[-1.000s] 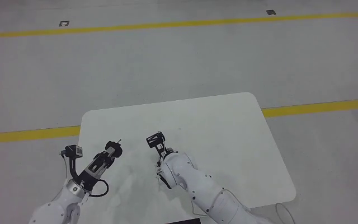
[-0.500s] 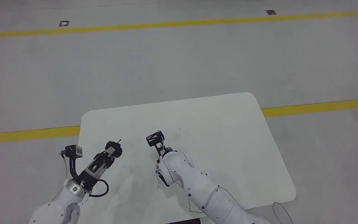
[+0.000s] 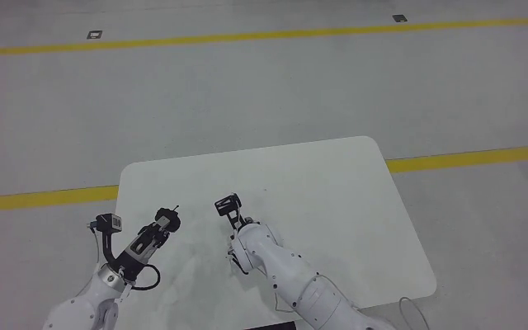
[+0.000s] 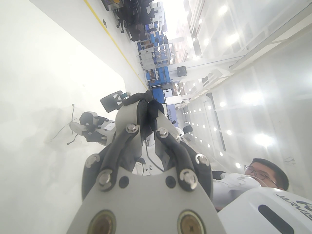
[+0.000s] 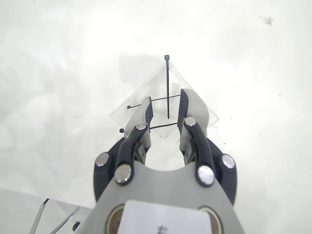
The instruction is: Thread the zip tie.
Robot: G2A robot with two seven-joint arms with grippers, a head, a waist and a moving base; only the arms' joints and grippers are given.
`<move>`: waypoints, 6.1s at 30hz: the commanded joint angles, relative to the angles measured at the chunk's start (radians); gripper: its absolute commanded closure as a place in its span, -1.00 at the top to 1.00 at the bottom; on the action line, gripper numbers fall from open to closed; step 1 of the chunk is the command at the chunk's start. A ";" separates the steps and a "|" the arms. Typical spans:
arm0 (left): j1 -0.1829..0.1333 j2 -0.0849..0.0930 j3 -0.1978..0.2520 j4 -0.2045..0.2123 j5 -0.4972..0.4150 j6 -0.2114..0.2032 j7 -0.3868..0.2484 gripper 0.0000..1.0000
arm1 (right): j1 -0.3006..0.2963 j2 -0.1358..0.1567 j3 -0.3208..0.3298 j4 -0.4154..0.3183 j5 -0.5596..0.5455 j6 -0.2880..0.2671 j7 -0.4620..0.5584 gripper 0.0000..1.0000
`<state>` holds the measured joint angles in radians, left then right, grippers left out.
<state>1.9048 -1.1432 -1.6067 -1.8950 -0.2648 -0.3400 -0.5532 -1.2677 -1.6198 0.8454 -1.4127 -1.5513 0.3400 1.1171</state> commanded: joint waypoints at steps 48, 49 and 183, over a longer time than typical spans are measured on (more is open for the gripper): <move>0.000 0.000 0.000 0.000 0.000 0.000 0.000 -1.00 | 0.021 -0.035 0.007 0.103 -0.019 0.000 -0.046 -0.56; 0.000 0.000 0.000 0.000 0.000 0.000 0.000 -1.00 | 0.023 -0.036 0.007 0.107 -0.019 0.000 -0.045 -0.56; -0.092 -0.046 0.228 -0.111 0.191 0.000 -0.089 -1.00 | -0.372 0.125 0.557 -0.290 1.796 -0.680 -0.267 -1.00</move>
<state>1.8155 -1.1884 -1.3834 -2.0049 -0.0746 -0.3400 -0.6486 -1.6395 -1.4939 1.4041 -1.7012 0.2471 -0.3400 0.8535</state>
